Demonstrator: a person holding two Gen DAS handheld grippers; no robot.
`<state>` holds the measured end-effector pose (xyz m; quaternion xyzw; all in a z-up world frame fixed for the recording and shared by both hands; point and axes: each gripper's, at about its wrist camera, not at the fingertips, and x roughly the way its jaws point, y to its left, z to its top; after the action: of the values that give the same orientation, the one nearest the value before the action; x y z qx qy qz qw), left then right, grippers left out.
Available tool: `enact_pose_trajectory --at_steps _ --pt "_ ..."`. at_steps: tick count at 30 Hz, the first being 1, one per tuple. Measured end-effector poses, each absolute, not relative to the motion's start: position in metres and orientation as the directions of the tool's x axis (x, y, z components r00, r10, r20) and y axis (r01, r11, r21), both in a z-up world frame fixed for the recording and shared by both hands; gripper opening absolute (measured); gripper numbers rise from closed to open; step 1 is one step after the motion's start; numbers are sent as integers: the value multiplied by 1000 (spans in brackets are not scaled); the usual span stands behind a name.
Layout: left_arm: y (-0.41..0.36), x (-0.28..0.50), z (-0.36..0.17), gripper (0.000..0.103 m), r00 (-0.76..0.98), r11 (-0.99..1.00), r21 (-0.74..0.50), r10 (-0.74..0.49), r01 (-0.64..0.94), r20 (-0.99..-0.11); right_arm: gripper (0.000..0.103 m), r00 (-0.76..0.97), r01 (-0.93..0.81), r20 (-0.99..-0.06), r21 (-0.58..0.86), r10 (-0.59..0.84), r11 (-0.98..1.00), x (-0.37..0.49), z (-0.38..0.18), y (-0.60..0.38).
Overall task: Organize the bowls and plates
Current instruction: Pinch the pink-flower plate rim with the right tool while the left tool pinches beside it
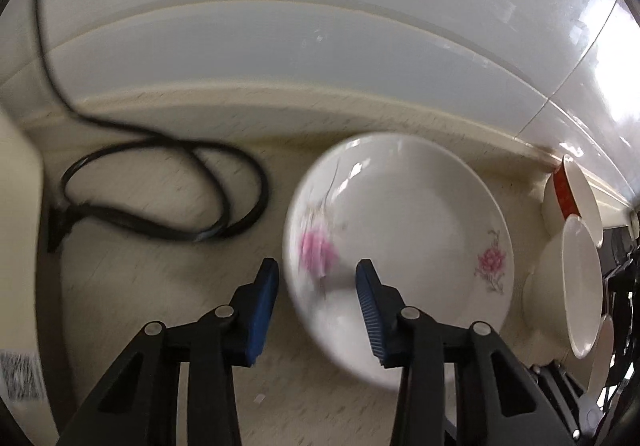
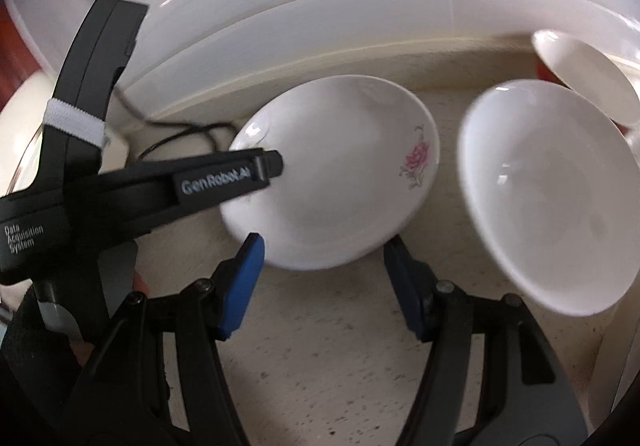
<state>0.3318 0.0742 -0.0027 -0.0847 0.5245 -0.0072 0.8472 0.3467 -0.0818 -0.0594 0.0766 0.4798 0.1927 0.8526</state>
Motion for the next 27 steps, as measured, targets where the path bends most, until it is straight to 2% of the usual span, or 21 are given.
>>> enact_pose_trajectory --at_steps 2,4,9,12,17,22,25,27 --pt "73 332 -3 41 453 984 -156 -99 -89 -886 66 456 -302 -780 317 428 899 339 -57 -74" --pt "80 334 -5 42 465 971 -212 -139 -109 -874 66 460 -321 -773 313 436 894 334 -56 -71" --pt "96 356 -10 42 481 914 -377 -265 -153 -836 66 477 -210 -775 359 416 909 348 -48 -95" --pt "102 365 -13 42 481 893 -414 -288 -178 -828 64 482 -174 -792 334 376 926 364 -52 -101" --pt "91 382 -14 42 485 908 -383 -263 -167 -834 64 482 -136 -815 292 321 947 371 -54 -95" --pt "72 380 -13 42 485 929 -339 -230 -148 -844 64 478 -47 -803 381 356 923 386 -62 -104" --pt "62 384 -9 42 481 944 -305 -209 -129 -852 64 481 -58 -776 437 409 898 391 -63 -107" --pt "59 387 -13 42 483 952 -282 -192 -121 -854 60 488 -43 -775 437 401 898 393 -65 -108"
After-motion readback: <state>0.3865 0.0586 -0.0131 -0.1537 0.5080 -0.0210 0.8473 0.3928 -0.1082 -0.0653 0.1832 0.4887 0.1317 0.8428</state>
